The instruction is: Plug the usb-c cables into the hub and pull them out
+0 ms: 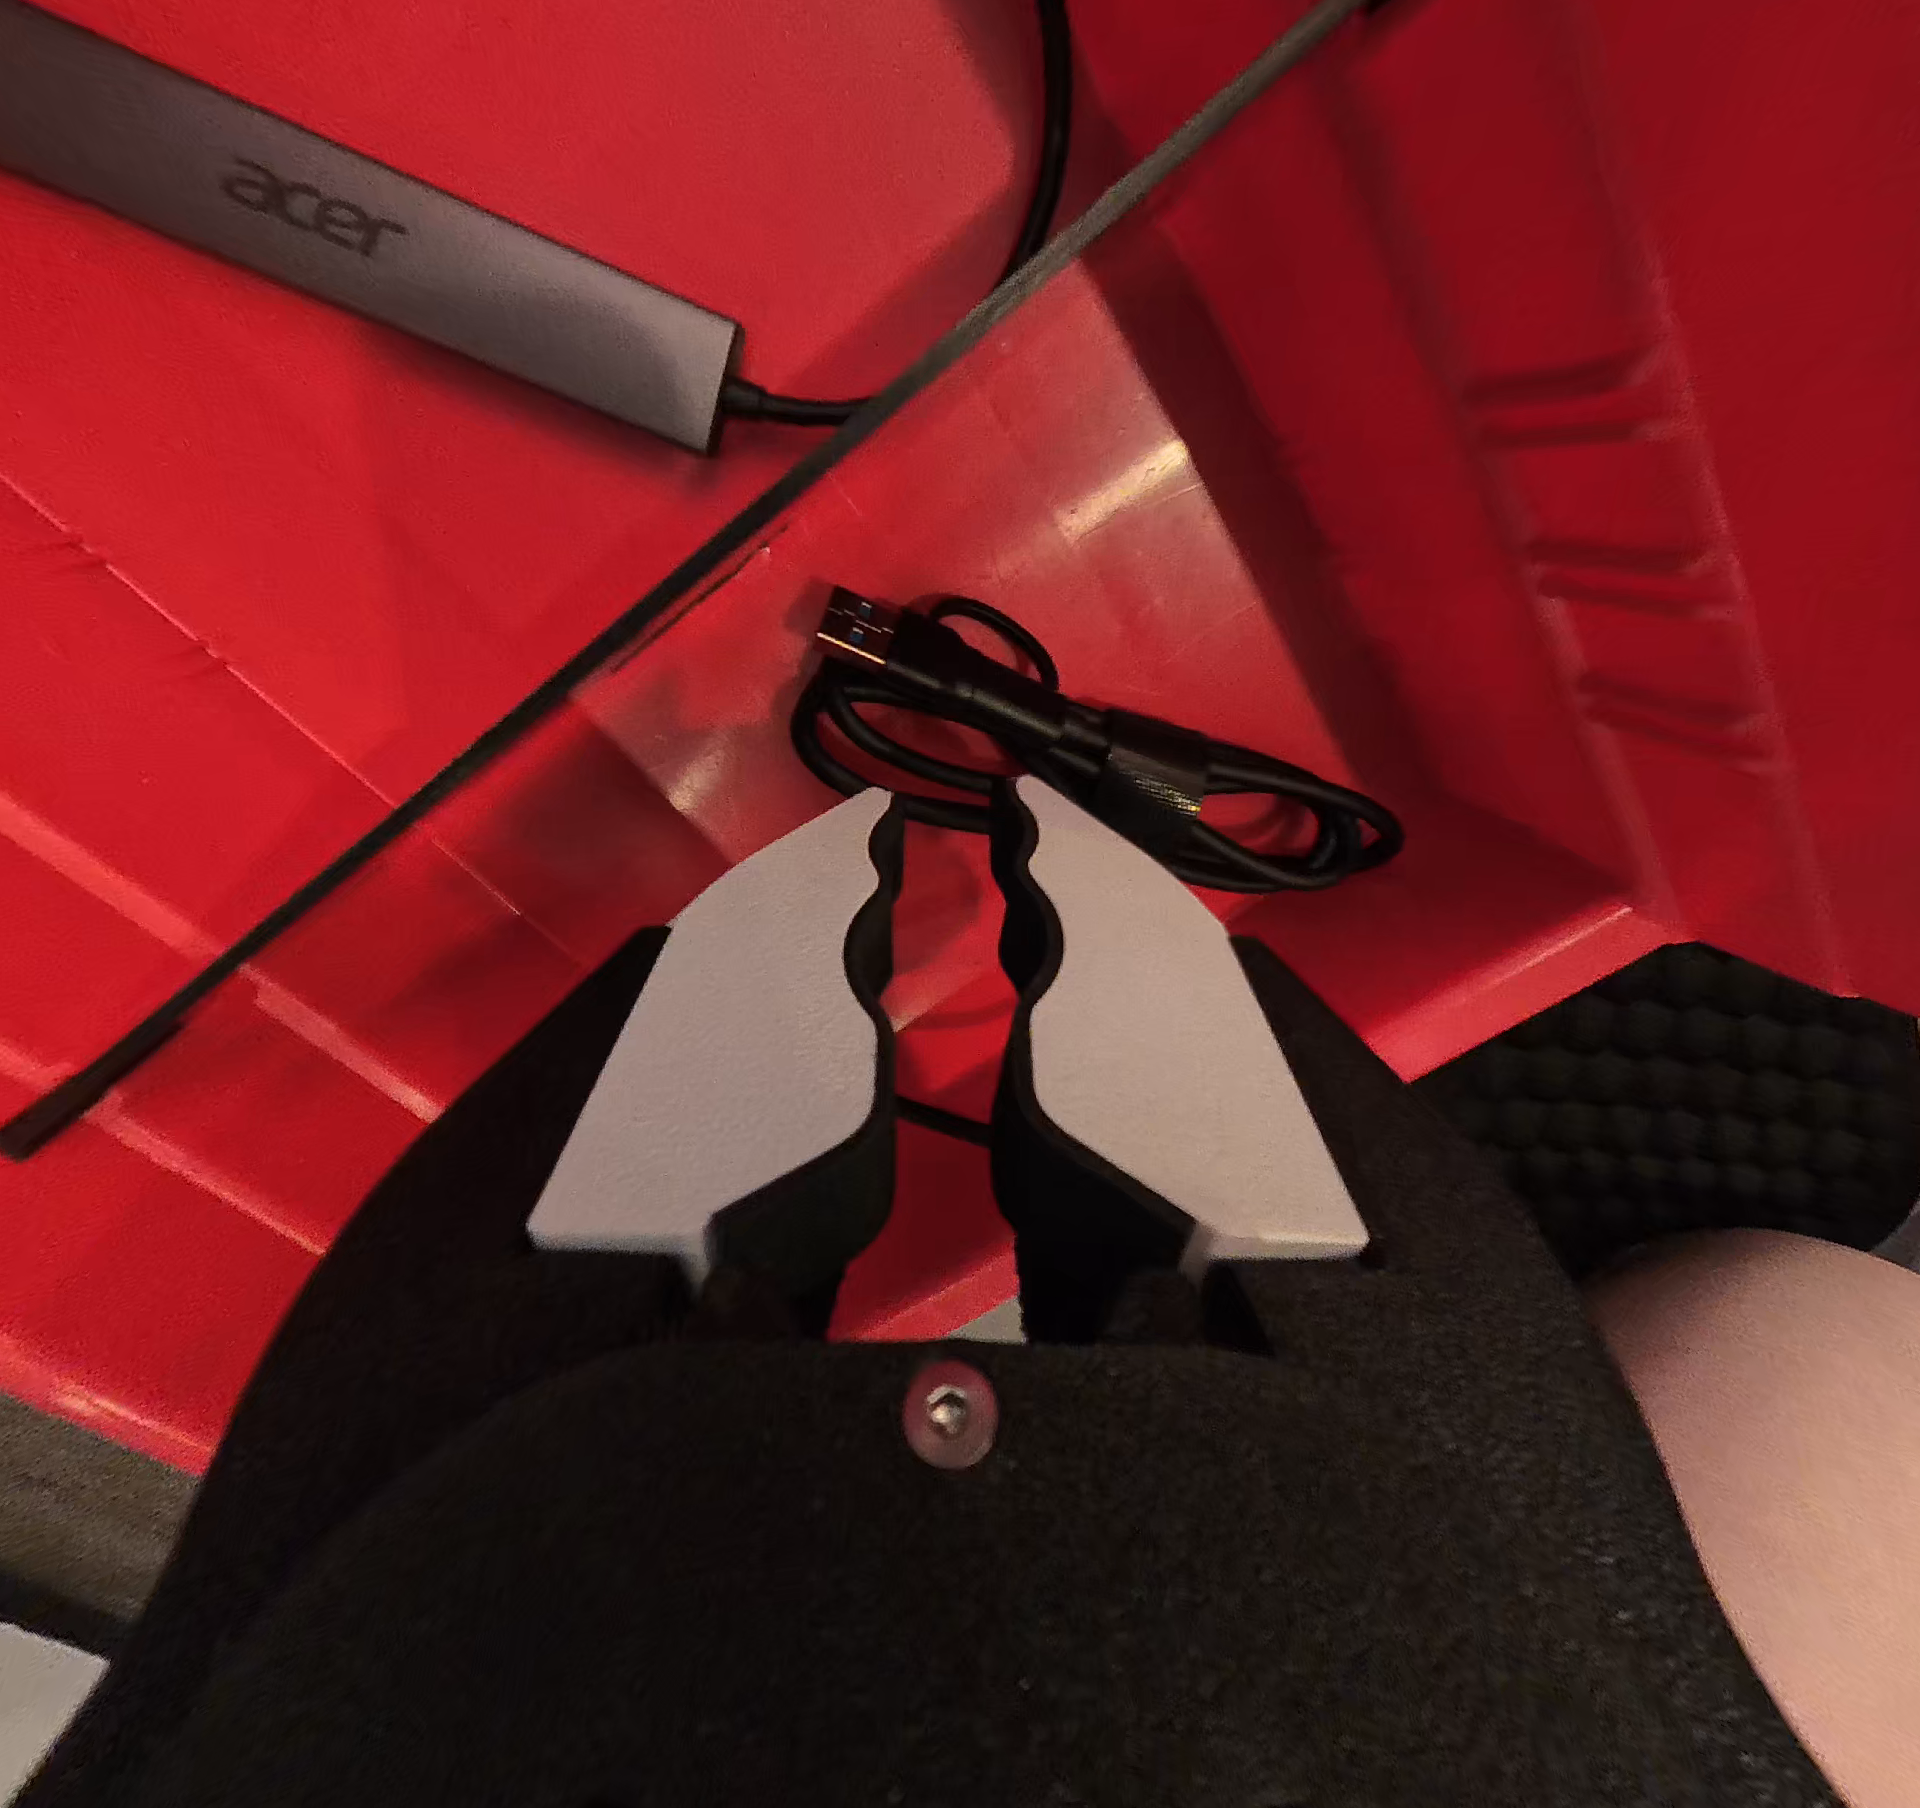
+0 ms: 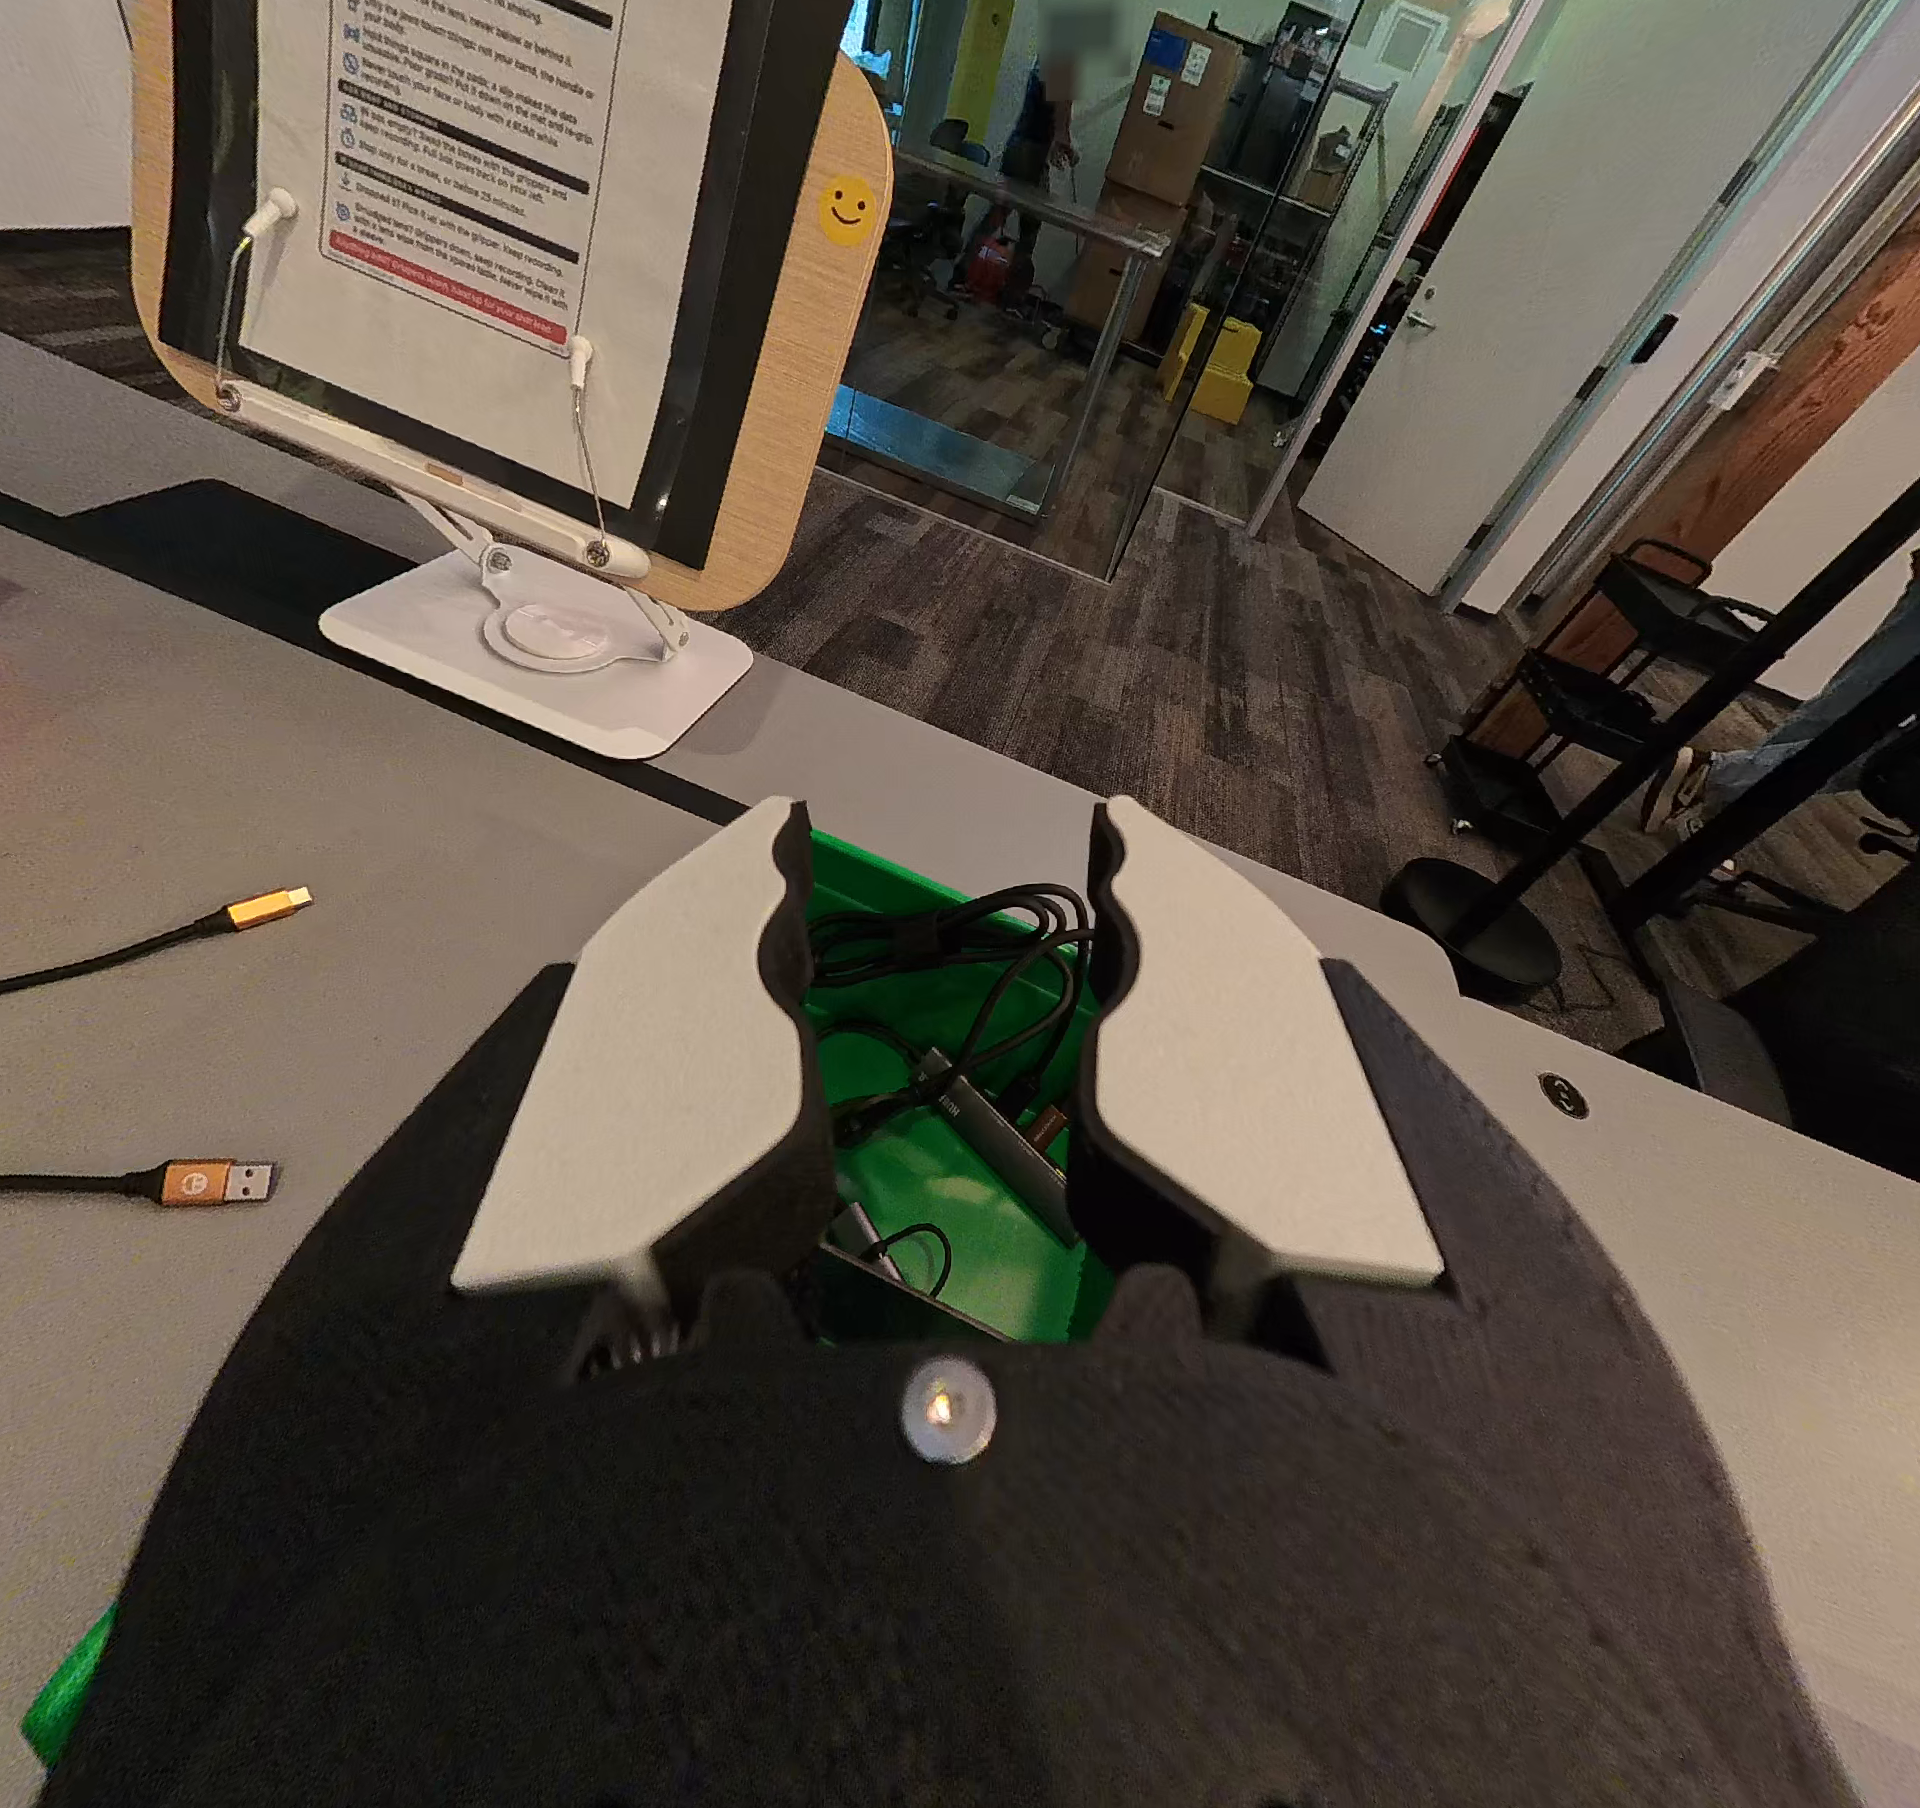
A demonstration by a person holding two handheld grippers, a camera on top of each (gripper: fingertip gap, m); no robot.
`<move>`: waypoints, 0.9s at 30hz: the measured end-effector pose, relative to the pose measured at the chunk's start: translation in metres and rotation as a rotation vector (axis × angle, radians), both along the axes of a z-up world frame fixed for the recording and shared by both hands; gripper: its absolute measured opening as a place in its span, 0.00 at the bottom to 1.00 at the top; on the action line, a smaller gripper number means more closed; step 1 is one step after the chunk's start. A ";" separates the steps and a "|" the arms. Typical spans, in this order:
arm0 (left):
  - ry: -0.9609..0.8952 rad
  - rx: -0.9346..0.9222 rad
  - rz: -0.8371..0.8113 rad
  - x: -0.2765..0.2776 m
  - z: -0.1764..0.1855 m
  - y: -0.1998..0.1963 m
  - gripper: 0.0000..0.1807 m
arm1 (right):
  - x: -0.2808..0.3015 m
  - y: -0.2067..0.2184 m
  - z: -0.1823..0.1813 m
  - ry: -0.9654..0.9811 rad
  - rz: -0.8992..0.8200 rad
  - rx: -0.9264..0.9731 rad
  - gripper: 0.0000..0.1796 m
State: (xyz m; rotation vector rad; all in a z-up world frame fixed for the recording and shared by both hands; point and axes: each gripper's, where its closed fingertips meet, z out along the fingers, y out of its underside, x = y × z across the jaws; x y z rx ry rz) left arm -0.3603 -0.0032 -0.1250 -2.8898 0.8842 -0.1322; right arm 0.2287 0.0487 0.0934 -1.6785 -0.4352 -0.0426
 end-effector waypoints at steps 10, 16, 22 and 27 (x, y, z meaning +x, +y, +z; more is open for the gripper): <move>-0.032 -0.046 0.079 -0.004 -0.006 0.000 0.08 | 0.003 -0.002 -0.002 -0.018 -0.012 -0.007 0.29; 0.009 -0.066 0.138 -0.010 -0.006 -0.001 0.13 | 0.006 -0.003 -0.002 -0.026 -0.021 -0.006 0.29; 0.020 -0.130 0.164 -0.008 -0.019 0.001 0.18 | 0.007 -0.003 -0.003 -0.031 -0.025 -0.009 0.29; 0.021 -0.121 0.168 -0.008 -0.017 0.004 0.12 | 0.009 -0.004 -0.003 -0.035 -0.029 -0.008 0.29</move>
